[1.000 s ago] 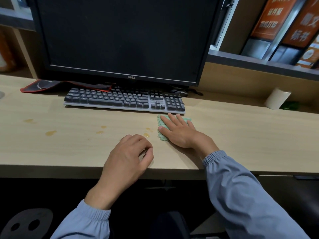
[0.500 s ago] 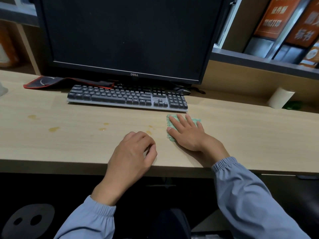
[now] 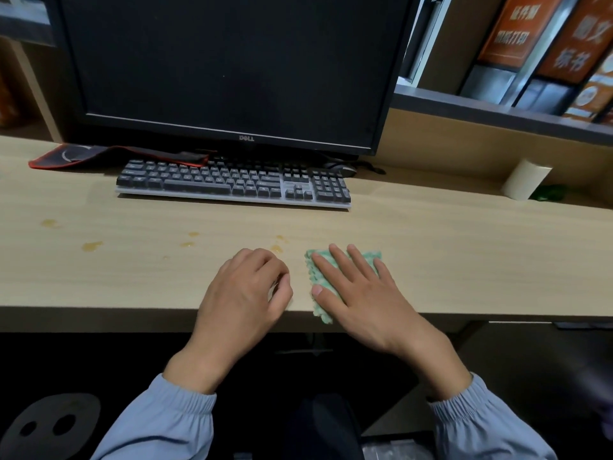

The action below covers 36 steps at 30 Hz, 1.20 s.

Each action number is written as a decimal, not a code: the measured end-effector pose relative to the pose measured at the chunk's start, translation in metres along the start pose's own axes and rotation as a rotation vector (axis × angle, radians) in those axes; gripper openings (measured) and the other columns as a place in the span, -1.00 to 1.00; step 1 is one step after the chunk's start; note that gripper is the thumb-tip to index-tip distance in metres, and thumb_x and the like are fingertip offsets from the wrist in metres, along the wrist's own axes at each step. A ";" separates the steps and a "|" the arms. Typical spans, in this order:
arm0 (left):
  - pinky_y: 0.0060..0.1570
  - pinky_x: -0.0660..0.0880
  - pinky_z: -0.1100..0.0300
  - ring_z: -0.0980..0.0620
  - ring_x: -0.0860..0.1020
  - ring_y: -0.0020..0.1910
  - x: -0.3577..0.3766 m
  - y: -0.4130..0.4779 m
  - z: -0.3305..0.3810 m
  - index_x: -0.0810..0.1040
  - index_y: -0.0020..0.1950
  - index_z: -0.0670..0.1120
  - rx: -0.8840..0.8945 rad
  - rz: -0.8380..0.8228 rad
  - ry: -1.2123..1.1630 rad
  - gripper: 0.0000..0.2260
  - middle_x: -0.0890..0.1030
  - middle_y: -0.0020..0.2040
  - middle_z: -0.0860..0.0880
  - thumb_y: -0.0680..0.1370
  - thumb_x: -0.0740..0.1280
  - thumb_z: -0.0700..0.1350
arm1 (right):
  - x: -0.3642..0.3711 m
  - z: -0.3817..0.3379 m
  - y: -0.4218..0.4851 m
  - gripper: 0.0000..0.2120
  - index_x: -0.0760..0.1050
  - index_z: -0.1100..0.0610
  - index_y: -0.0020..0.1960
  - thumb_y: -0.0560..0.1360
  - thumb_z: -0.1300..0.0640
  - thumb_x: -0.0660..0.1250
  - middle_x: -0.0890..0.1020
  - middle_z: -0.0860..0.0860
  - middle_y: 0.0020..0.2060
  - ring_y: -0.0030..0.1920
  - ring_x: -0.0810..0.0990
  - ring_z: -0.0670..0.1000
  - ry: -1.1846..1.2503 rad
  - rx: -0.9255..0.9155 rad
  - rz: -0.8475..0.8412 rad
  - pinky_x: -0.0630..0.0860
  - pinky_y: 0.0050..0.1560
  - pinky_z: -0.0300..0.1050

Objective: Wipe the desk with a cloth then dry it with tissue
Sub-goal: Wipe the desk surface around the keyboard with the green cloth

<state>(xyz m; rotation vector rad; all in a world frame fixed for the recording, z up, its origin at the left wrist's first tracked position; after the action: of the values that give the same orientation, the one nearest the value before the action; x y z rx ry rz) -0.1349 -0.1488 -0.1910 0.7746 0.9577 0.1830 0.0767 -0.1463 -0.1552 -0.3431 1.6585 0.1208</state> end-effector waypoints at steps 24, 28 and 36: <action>-0.12 0.40 -0.01 -0.11 0.59 -0.12 -0.010 -0.032 -0.026 0.62 -0.05 -0.08 -0.069 0.317 0.402 -0.79 0.66 -0.06 0.00 0.68 0.22 -0.10 | 0.011 -0.085 0.025 -0.38 -0.29 -0.18 0.66 0.66 -0.29 -0.22 -0.27 -0.05 0.65 0.61 -0.41 0.03 -0.022 -0.038 0.020 -0.33 0.58 0.24; -0.11 0.41 -0.01 -0.10 0.59 -0.14 -0.008 -0.033 -0.029 0.64 -0.04 -0.07 -0.056 0.329 0.395 -0.79 0.66 -0.05 0.01 0.67 0.23 -0.12 | 0.014 -0.082 0.004 -0.41 -0.29 -0.24 0.64 0.67 -0.30 -0.22 -0.29 -0.13 0.64 0.59 -0.45 -0.06 -0.011 -0.044 0.034 -0.35 0.59 0.15; 0.06 0.40 0.04 -0.04 0.69 0.06 0.001 -0.048 -0.029 0.72 0.10 -0.08 -0.037 0.392 0.355 -0.78 0.73 0.11 0.03 0.69 0.27 -0.11 | 0.008 -0.079 0.020 -0.40 -0.28 -0.25 0.64 0.67 -0.29 -0.17 -0.29 -0.14 0.64 0.60 -0.42 -0.08 0.003 -0.019 -0.008 -0.33 0.59 0.17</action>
<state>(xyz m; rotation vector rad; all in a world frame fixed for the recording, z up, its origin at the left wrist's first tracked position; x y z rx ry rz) -0.1665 -0.1682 -0.2339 0.9081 1.1235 0.6960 -0.0048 -0.1508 -0.1560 -0.3647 1.6594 0.1302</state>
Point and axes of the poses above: each hand's wrist, its own y-axis towards the middle knuckle, its own x-axis out of the palm, z = x × y, the point moved 1 cm from there along y, towards the middle knuckle
